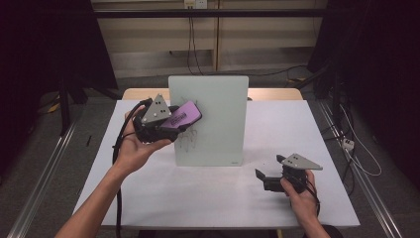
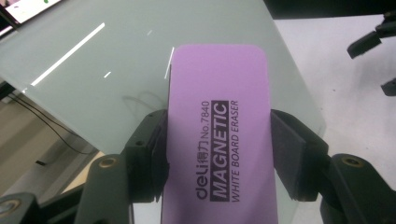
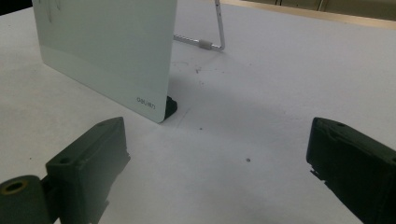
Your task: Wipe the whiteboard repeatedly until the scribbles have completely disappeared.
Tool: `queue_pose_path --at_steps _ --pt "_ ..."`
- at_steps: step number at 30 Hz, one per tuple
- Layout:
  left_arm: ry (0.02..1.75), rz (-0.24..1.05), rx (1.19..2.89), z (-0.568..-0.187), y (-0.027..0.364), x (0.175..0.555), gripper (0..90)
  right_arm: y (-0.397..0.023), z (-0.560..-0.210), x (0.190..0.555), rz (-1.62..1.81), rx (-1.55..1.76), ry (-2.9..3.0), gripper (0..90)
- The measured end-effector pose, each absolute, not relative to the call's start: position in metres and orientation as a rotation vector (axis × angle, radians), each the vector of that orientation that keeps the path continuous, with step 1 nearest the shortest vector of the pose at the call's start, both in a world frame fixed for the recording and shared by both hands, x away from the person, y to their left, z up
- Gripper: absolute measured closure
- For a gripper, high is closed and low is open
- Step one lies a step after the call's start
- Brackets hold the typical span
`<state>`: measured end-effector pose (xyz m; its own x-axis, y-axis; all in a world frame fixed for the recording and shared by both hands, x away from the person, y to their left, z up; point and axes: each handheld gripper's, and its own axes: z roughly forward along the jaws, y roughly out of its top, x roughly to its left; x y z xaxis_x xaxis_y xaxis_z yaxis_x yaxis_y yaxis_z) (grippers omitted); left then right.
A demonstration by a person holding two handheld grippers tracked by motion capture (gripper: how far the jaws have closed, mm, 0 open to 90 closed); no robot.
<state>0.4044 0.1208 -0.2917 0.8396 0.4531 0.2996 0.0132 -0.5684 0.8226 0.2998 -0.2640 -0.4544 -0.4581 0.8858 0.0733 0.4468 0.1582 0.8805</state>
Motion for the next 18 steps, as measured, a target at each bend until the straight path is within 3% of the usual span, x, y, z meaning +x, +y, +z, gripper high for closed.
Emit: queue_pose_path --at_steps 18 --pt "0.309 0.653 2.070 -0.268 0.117 0.428 41.2 -0.264 -0.455 0.300 1.243 1.259 1.977 5.0"
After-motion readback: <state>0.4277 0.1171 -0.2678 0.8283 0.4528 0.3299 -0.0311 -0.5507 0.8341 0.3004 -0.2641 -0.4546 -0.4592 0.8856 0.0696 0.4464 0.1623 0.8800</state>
